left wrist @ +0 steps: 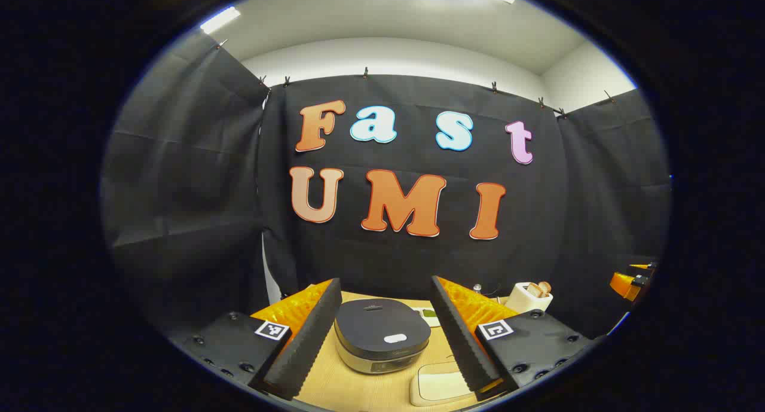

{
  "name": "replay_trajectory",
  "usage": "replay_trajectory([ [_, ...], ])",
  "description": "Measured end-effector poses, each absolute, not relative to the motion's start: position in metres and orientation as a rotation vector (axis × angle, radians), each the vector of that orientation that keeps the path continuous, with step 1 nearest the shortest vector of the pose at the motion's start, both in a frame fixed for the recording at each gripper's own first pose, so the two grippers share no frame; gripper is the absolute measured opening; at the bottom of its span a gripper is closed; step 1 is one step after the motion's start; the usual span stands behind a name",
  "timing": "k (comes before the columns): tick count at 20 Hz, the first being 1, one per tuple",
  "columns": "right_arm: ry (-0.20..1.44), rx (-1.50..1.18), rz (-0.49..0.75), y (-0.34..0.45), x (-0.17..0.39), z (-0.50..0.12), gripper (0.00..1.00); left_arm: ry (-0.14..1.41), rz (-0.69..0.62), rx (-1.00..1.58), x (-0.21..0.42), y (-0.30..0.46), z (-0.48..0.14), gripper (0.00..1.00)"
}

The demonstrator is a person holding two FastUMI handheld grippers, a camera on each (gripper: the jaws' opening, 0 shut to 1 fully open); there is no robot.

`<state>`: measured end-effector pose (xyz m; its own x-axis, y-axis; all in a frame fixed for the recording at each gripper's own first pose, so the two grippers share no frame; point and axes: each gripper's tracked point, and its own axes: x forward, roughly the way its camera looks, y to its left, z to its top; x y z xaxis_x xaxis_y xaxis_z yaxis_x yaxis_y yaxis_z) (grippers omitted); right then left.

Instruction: Close the left gripper, press the button to open the rice cooker; take a wooden spoon from the chopstick holder with the right hand, scoop a spoonful of rice and pour it into the rice cooker, then put the wooden spoon back into the chopstick holder.

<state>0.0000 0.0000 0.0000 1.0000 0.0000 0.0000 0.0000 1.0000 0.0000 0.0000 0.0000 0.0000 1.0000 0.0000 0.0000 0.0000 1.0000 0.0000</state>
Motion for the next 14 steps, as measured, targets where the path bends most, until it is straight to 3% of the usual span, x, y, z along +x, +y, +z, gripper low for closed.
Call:
replay_trajectory([
  [14, -0.011, 0.029, 0.026, 0.019, 0.008, 0.014, 0.94, -0.013, 0.028, 0.003, 0.007, 0.02, 0.015, 1.0],
])
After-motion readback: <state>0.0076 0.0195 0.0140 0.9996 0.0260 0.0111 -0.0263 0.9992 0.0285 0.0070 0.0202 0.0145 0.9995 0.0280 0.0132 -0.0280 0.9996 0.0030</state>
